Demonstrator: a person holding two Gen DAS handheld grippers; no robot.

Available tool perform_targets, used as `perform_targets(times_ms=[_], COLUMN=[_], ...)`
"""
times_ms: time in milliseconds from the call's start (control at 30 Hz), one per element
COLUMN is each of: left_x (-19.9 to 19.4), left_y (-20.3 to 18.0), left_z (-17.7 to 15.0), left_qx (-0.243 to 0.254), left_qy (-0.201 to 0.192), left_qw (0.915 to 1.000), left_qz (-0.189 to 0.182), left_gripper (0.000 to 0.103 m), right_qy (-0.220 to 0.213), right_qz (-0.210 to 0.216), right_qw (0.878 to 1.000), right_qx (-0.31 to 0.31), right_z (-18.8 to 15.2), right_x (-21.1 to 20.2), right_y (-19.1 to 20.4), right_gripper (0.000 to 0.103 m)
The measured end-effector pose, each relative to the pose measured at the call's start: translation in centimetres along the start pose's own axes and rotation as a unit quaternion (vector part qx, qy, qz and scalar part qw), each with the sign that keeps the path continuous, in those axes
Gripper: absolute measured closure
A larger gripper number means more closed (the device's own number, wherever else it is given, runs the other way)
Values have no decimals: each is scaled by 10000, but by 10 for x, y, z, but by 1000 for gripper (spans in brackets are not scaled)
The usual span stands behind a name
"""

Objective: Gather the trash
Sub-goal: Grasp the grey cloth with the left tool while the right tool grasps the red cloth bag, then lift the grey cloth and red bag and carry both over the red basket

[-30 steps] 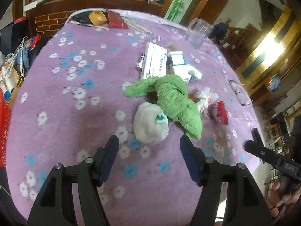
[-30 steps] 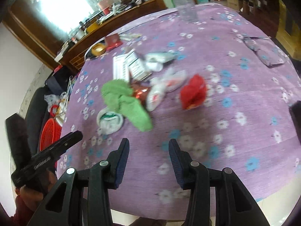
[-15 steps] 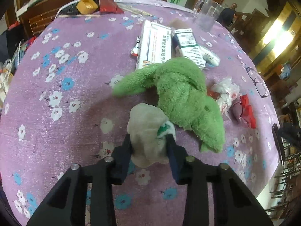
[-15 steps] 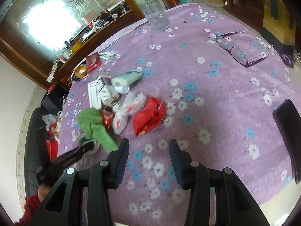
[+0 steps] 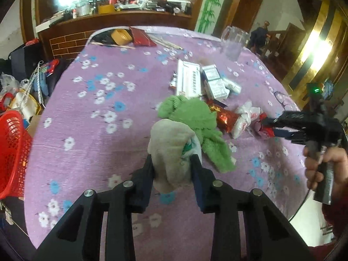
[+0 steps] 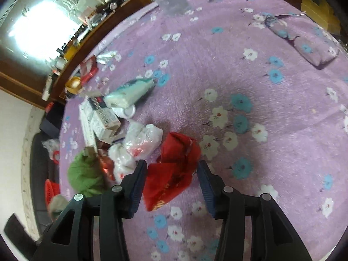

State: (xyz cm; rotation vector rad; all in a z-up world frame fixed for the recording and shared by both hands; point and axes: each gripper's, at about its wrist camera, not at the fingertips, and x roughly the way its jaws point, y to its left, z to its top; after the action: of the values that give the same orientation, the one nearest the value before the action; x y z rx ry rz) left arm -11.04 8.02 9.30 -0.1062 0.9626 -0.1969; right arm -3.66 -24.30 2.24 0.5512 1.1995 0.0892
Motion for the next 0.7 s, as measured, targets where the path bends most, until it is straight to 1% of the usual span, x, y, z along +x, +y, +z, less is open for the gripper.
perform_targets(times_ms=[67,100,133,200,267,367,500,633,700], left_x=[-5,-7,-9,-12,-14,-16,-17,-20,-21], left_y=[8,10,12,19,23,25,26,26,27], left_z=[-2,-2,-3,-5,-6,-6,-5,-5,-6], left_qx=[-63,-91,-121,-180,-246,-285,-297,-319,-319], left_qy=[-31,-42,-57,-97,-126,-189,-252,-295,-325], left_qw=[10000,9999,9999,9997,9995,9992,9990,9988,9986], left_qz=[61,76,100,145,160,195,217,236,272], left_gripper=[71,71,71,71,71,71,71,71,71], right_qy=[66,75,19,-62,-193,-399,-695,-870,-848], right_qz=[-38,-142,-187,-213,-250,-252,-20,258,388], right_qw=[10000,9998,9997,9994,9989,9969,9908,9783,9716], right_qx=[-12,-71,-123,-248,-353,-628,-1161,-1865,-2173], right_z=[-3,-5,-7,-12,-19,-31,-52,-73,-86], right_x=[7,10,10,9,3,-12,-37,-52,-54], right_y=[4,8,10,14,18,33,69,110,129], right_gripper=[51,55,61,65,68,69,69,69,69])
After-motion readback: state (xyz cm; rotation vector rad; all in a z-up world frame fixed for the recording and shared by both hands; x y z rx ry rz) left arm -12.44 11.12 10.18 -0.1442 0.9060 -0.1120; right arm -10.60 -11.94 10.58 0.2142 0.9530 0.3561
